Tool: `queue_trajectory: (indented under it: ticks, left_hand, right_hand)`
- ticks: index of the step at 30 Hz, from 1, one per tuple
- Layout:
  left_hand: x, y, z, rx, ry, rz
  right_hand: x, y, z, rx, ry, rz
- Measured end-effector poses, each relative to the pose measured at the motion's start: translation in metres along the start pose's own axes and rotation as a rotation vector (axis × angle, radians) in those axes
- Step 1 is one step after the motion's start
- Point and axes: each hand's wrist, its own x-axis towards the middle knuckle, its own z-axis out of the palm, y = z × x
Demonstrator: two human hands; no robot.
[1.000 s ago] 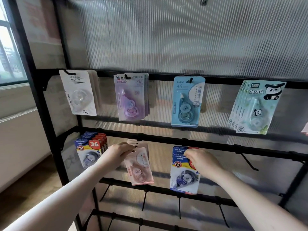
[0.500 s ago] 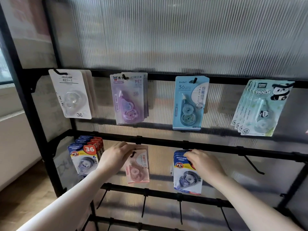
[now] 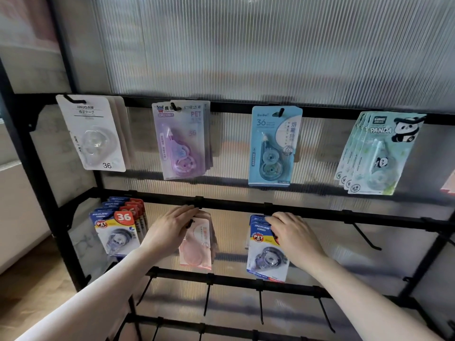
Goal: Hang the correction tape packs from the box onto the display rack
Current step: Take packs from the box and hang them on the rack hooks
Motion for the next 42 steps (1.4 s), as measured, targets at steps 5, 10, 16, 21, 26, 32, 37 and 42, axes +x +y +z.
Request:
queue_trajectory:
  ticks: [5, 10, 16, 21, 26, 32, 37, 42]
  left_hand:
    - [-0.004, 0.005, -0.001, -0.001, 0.002, -0.024]
    - [-0.011, 0.009, -0.002, 0.068, -0.001, -0.013]
    - [-0.029, 0.020, -0.008, 0.134, -0.017, -0.063]
    - [-0.050, 0.034, -0.007, 0.185, -0.024, -0.153]
    - [-0.071, 0.054, -0.002, 0.175, -0.007, -0.251]
    - [-0.103, 0.077, 0.015, 0.170, -0.069, -0.299]
    - [-0.146, 0.095, 0.056, 0.132, -0.171, -0.349]
    - [-0.198, 0.103, 0.108, 0.088, -0.256, -0.405]
  right_hand:
    - [-0.003, -0.001, -0.001, 0.002, -0.038, 0.006]
    - [-0.012, 0.004, 0.010, -0.061, 0.076, 0.018]
    - [-0.026, 0.009, 0.015, -0.113, 0.148, 0.085]
    - [-0.045, 0.015, 0.019, -0.081, 0.111, 0.127]
    - [-0.064, 0.018, 0.027, -0.007, 0.115, 0.146]
    - [-0.092, 0.020, 0.050, 0.017, 0.053, 0.177]
    - [-0.126, 0.019, 0.101, 0.076, -0.095, 0.207]
    - [-0.170, 0.006, 0.153, 0.133, -0.280, 0.204]
